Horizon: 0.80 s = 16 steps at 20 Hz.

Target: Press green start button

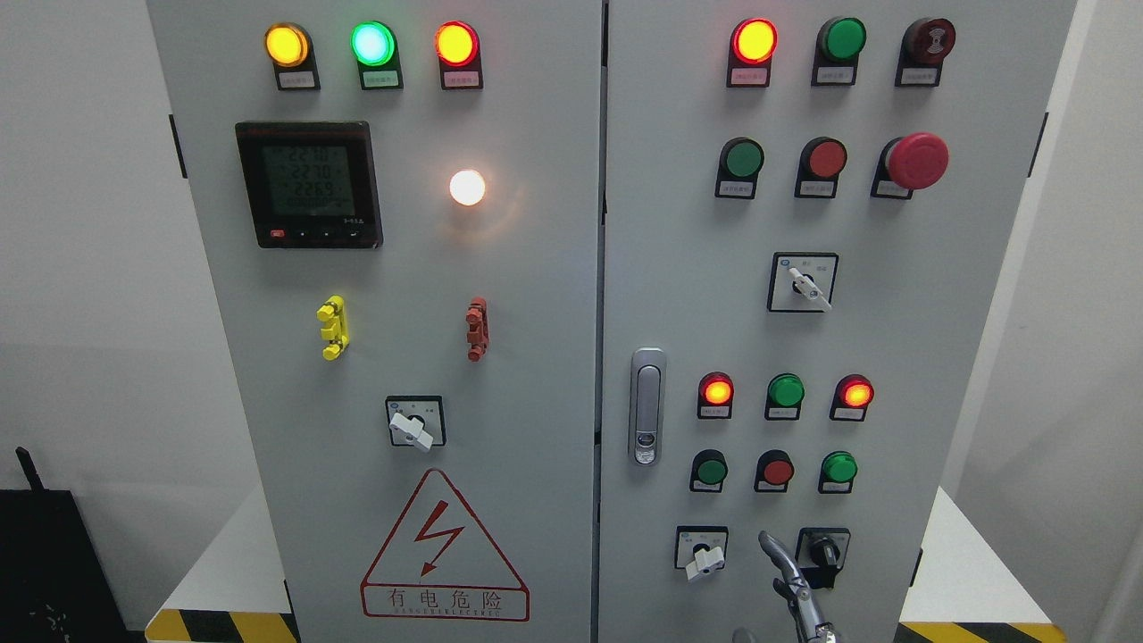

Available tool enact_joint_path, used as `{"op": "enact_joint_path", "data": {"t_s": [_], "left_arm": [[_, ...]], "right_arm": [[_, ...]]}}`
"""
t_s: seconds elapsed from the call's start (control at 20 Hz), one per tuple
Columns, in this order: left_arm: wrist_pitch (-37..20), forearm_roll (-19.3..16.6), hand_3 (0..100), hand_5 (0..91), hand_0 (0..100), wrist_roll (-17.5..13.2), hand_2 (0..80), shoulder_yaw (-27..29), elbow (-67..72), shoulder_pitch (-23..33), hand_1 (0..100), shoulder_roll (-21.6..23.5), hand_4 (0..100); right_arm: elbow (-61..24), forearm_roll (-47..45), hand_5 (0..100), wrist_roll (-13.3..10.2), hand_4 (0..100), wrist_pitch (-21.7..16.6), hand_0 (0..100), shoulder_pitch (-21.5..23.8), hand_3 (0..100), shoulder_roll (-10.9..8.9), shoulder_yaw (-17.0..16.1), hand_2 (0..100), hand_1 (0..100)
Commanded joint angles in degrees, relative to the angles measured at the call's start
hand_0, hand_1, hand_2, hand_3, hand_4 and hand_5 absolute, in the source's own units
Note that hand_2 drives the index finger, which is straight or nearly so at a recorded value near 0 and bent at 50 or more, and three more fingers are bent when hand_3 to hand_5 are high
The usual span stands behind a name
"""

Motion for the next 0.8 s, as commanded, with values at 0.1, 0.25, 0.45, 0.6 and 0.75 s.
{"op": "enact_joint_path", "data": {"t_s": [0.1, 0.25, 0.45, 0.6, 0.75], "left_arm": [[-0.02, 0.00, 0, 0.0, 12, 0.01, 0.0, 0.00, 0.00, -0.01, 56, 0.00, 0], [-0.02, 0.00, 0, 0.0, 12, 0.01, 0.0, 0.00, 0.00, -0.01, 56, 0.00, 0], [-0.02, 0.00, 0, 0.0, 12, 0.01, 0.0, 0.00, 0.00, -0.01, 56, 0.00, 0], [-0.02, 0.00, 0, 0.0, 12, 0.01, 0.0, 0.00, 0.00, -0.01, 56, 0.00, 0], [-0.02, 0.00, 0, 0.0, 12, 0.01, 0.0, 0.00, 0.00, -0.01, 56, 0.00, 0]], "right_arm": [[-1.53, -3.81, 0, 0.02, 0, 0.31, 33, 0.78, 0, -0.09, 1.62, 0, 16], [-1.44, -4.86, 0, 0.02, 0, 0.40, 30, 0.78, 0, -0.09, 1.71, 0, 15], [-1.26, -4.95, 0, 0.02, 0, 0.40, 27, 0.78, 0, 0.00, 1.62, 0, 15], [-1.17, -4.95, 0, 0.02, 0, 0.40, 26, 0.78, 0, 0.00, 1.62, 0, 14], [-1.00, -4.95, 0, 0.02, 0, 0.40, 25, 0.69, 0, -0.09, 1.62, 0, 14]]}}
